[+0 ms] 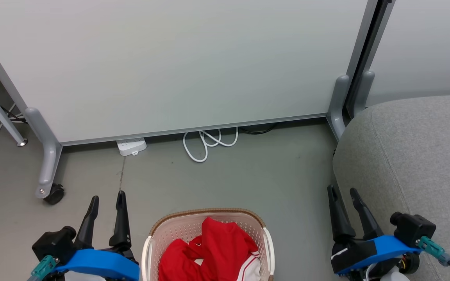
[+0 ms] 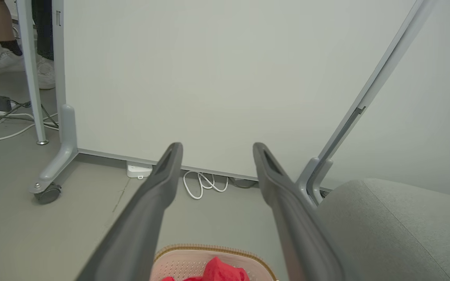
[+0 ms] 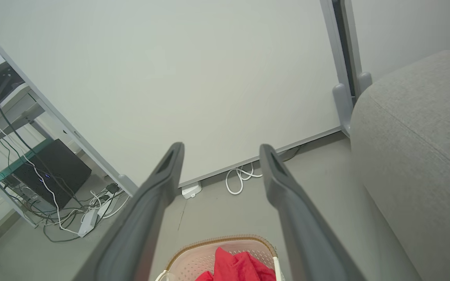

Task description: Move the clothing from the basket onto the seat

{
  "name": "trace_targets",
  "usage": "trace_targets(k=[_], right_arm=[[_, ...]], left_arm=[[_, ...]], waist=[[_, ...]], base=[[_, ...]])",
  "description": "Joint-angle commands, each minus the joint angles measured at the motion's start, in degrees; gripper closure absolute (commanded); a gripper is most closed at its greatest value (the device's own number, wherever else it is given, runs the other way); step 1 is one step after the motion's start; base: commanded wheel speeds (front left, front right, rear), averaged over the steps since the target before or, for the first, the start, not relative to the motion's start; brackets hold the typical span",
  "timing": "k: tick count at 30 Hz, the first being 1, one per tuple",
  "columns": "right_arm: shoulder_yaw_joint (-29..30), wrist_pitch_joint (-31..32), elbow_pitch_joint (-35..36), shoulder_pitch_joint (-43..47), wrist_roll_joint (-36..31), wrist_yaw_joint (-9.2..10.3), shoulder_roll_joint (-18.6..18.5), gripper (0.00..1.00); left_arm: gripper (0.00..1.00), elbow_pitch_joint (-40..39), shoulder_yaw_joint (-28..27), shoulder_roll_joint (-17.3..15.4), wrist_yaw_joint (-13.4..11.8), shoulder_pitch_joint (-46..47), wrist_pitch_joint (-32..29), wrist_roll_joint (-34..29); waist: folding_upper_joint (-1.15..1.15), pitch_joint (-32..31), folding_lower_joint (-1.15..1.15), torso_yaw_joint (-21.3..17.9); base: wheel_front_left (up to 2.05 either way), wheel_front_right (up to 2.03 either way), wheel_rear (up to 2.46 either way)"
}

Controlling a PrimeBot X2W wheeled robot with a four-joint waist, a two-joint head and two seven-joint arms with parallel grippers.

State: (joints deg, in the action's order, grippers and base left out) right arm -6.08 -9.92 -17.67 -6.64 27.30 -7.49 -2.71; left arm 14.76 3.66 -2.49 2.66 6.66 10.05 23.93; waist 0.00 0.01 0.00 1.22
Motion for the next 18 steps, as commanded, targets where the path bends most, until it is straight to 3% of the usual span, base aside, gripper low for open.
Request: trace_targets(k=[1,18], right_arm=[[-0.3,-0.7,0.2,-0.9,-1.7,0.00,-0.2,0.00],[-0.9,-2.8,-1.2,-1.3,-10.7,0.00,-0.2,0.00]], left_arm=[[0.00,-0.2,0.1,-0.4,-0.2,1.0,0.6,-1.8],[0.00,1.5,1.2,-0.5,0.2,1.3,2.7,-10.5]], waist=[[0.00,0.0,0.00,0.0],[0.00,0.0,0.00,0.2]], base=[[0.00,0.00,0.00],[0.00,0.00,0.00]])
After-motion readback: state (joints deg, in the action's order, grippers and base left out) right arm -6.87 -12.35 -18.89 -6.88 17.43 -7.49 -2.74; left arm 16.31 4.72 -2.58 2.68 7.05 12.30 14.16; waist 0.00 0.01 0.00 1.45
